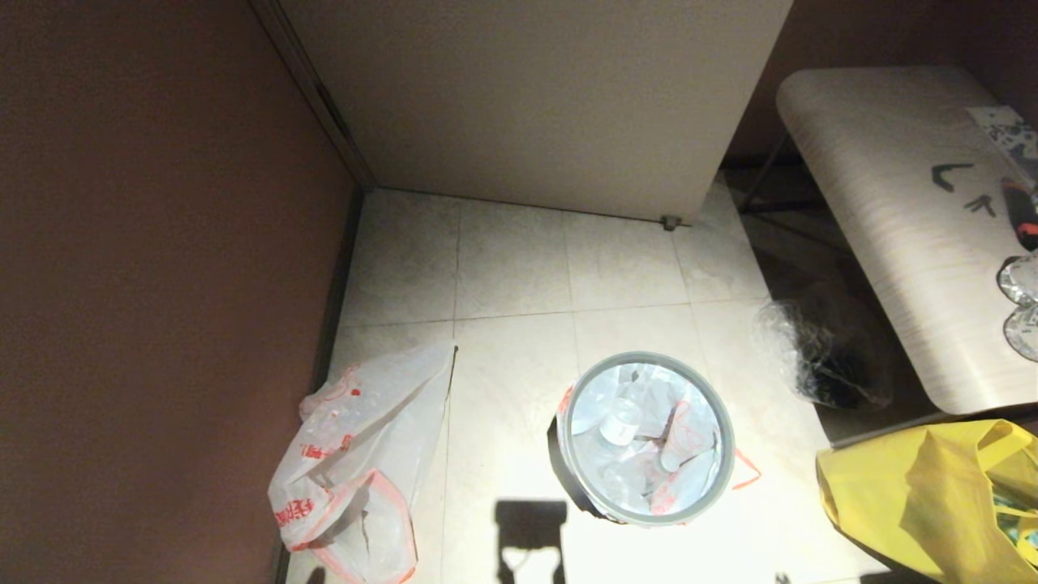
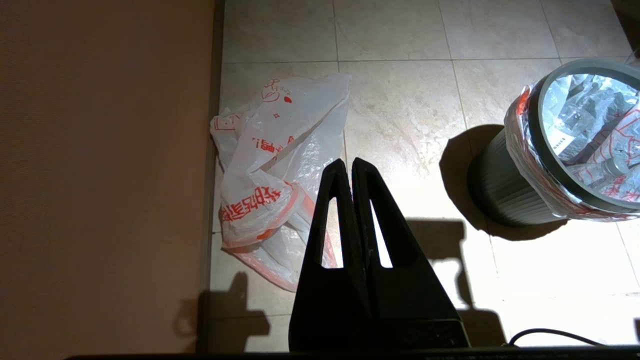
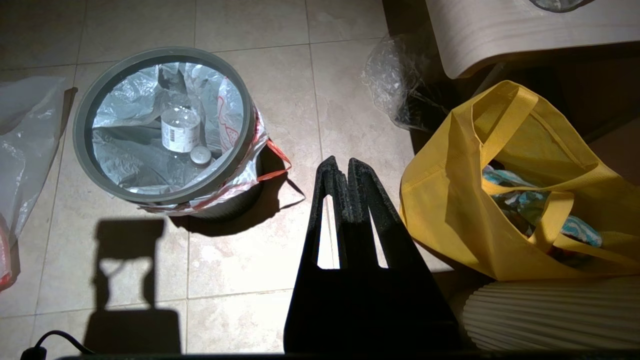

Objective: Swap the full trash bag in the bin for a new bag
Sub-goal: Place the trash can ring on the floor

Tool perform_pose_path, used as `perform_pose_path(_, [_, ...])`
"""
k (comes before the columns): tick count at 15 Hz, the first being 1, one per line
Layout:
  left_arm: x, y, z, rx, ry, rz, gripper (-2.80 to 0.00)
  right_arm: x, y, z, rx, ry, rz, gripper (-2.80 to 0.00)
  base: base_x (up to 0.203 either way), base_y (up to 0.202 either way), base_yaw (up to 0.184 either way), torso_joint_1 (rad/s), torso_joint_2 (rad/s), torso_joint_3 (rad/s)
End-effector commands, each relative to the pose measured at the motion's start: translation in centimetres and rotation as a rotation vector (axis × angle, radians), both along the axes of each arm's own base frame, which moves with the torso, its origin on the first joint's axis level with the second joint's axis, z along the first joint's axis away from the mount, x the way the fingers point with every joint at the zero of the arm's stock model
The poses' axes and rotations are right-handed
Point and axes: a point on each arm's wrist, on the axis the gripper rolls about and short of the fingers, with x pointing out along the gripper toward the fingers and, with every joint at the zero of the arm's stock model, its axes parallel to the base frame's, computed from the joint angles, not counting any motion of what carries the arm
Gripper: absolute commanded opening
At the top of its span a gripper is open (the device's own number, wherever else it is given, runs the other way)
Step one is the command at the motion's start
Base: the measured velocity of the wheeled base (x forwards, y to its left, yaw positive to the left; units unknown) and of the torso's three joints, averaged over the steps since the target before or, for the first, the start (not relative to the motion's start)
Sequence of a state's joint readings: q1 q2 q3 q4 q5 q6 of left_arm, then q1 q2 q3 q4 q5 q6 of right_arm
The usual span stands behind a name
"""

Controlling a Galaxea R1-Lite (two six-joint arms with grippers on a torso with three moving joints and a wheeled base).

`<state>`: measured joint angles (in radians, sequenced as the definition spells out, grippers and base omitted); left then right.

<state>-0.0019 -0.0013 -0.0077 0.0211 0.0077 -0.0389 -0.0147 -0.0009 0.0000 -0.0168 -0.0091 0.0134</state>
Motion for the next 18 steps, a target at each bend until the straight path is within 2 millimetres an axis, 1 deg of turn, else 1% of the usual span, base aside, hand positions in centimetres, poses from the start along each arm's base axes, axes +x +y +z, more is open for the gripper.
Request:
perform_pose_path(1, [0.0, 0.0, 0.0, -0.001, 0.002, 0.0, -2.8, 0.1, 0.0, -0.2, 0.001, 0.009, 0.0, -2.8, 0.0, 0.0, 0.0, 0.0, 0.0, 0.0])
perform_pose_path(15, [0.0, 0.0, 0.0, -0.001, 0.002, 0.0, -2.8, 0.1, 0.0, -0.3, -0.004, 0.01, 0.01, -2.8, 0.0, 0.0, 0.0, 0.0, 0.0, 0.0])
perform_pose_path(16, [0.0, 0.0, 0.0, -0.001, 0.002, 0.0, -2.8, 0.0, 0.0, -0.1, -0.017, 0.005, 0.009, -2.8, 0.0, 0.0, 0.0, 0.0, 0.0, 0.0])
perform_pose_path(18, [0.0, 0.0, 0.0, -0.001, 0.002, 0.001, -2.8, -0.3, 0.0, 1.0, -0.042, -0.028, 0.01, -2.8, 0.0, 0.0, 0.0, 0.0, 0.0, 0.0])
